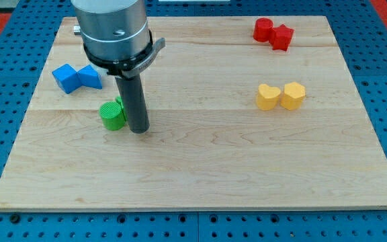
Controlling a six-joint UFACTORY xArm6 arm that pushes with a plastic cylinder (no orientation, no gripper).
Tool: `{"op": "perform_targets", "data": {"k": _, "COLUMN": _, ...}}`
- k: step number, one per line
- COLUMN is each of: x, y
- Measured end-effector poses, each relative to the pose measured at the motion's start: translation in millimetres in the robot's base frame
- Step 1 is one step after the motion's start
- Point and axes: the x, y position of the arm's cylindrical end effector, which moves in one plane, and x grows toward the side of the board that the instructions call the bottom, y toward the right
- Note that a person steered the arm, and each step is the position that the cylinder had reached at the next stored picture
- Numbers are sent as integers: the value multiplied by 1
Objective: Place your arm to the left of blue cube
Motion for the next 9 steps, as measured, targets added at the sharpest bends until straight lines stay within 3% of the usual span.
{"op": "perform_targets", "data": {"k": 2, "x": -14, "y": -34}}
{"op": "perform_targets", "data": {"k": 4, "x": 24, "y": -34}}
{"op": "perform_targets", "data": {"k": 6, "x": 33, "y": -128}}
{"op": "perform_targets", "data": {"k": 9, "x": -54, "y": -131}}
